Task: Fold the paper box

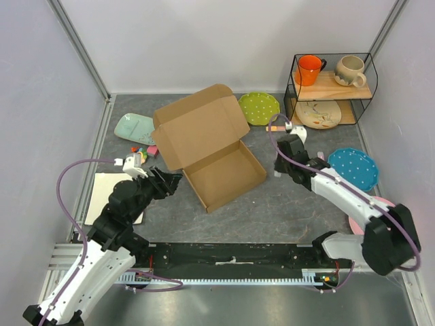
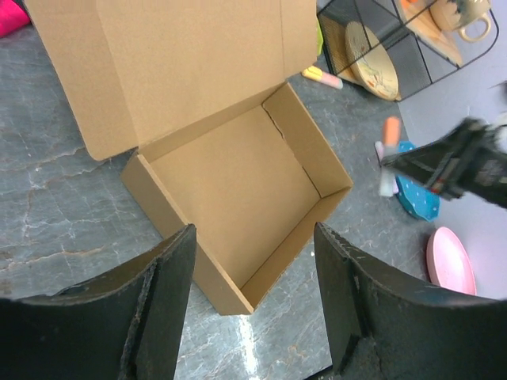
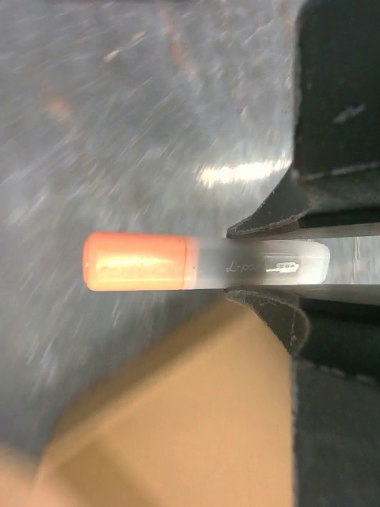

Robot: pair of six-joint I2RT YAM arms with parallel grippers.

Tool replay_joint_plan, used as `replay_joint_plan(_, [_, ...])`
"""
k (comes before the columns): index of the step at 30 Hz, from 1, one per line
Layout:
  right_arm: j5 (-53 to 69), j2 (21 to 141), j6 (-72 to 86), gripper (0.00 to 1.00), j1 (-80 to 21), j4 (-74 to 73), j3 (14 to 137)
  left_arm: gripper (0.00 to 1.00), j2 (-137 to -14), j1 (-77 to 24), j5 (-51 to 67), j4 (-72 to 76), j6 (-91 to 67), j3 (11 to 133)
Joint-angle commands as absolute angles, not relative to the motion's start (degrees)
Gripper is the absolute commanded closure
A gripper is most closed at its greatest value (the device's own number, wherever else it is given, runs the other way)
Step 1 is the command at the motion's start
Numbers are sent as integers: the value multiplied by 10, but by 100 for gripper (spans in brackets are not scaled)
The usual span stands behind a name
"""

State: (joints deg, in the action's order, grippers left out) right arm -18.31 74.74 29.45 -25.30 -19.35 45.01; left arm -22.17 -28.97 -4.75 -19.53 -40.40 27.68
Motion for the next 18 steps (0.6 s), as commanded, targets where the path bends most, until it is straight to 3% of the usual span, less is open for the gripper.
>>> replay_joint_plan(1, [-218,698,287,91,-333,-207,564,32,-215,-287,-85,-206,-381,316])
replay_joint_plan(6, [-121,800,273,92,-425,-195,634,32,-214,-287,-106,-221,-377,323])
replay_joint_plan(14, [-98,960,258,94,-494,-159,666,32,-196,-287,-127,-257,-383,329])
replay_joint_plan(17, [-102,979,262,74,-497,-156,678,32,-192,-287,-133,-265,-382,330])
replay_joint_plan(18, [-105,979,263,58,-497,-157,679,32,-192,-287,-134,-266,-382,330])
